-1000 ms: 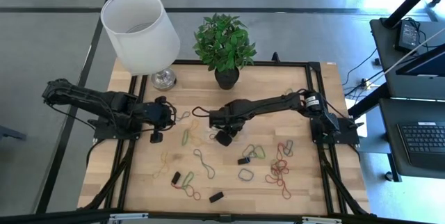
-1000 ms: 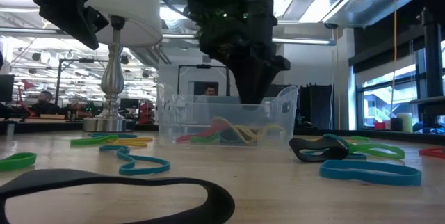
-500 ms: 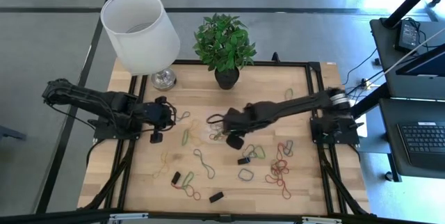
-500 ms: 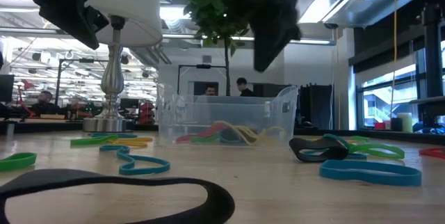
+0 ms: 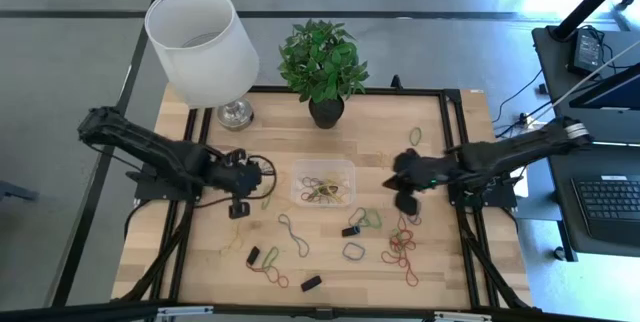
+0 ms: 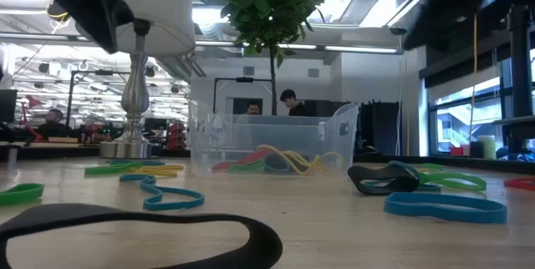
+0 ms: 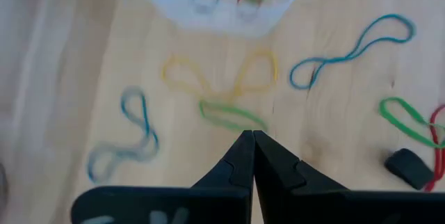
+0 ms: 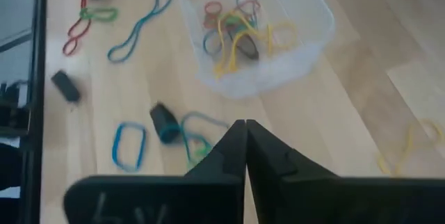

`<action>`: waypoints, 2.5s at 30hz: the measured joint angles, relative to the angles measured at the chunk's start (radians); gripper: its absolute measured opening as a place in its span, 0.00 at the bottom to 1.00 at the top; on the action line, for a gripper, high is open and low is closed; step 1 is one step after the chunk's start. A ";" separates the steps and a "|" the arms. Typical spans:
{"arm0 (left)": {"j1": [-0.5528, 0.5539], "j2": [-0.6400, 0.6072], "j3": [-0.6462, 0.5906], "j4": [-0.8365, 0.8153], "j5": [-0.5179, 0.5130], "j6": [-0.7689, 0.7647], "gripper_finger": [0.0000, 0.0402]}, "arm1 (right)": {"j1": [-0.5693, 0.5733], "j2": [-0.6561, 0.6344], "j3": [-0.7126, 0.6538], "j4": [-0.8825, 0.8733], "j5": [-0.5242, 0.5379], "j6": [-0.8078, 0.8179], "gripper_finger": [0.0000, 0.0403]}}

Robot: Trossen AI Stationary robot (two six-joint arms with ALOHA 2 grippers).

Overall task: Pick and place rubber bands into bin
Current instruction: Put the bottom left black rubber band into the transparent container

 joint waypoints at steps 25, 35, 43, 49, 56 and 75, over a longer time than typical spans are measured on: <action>-0.067 0.441 0.037 0.157 0.215 -0.712 0.30 | 0.001 -0.371 -0.362 -0.024 0.000 -0.031 0.02; -0.191 0.456 0.037 0.295 0.294 -0.977 0.32 | 0.001 -0.371 -0.362 -0.024 0.000 -0.031 0.03; -0.316 0.456 0.037 0.296 0.310 -1.207 0.31 | 0.001 -0.371 -0.362 -0.024 0.002 -0.057 0.03; -0.347 0.467 0.037 0.293 0.206 -1.222 0.31 | 0.001 -0.371 -0.362 -0.024 0.002 -0.078 0.03; -0.347 0.579 0.037 0.326 0.267 -1.205 0.31 | 0.001 -0.371 -0.361 -0.024 0.002 -0.077 0.03; -0.254 0.434 0.189 0.076 0.032 -0.961 0.01 | 0.001 -0.370 -0.361 -0.017 0.028 -0.104 0.03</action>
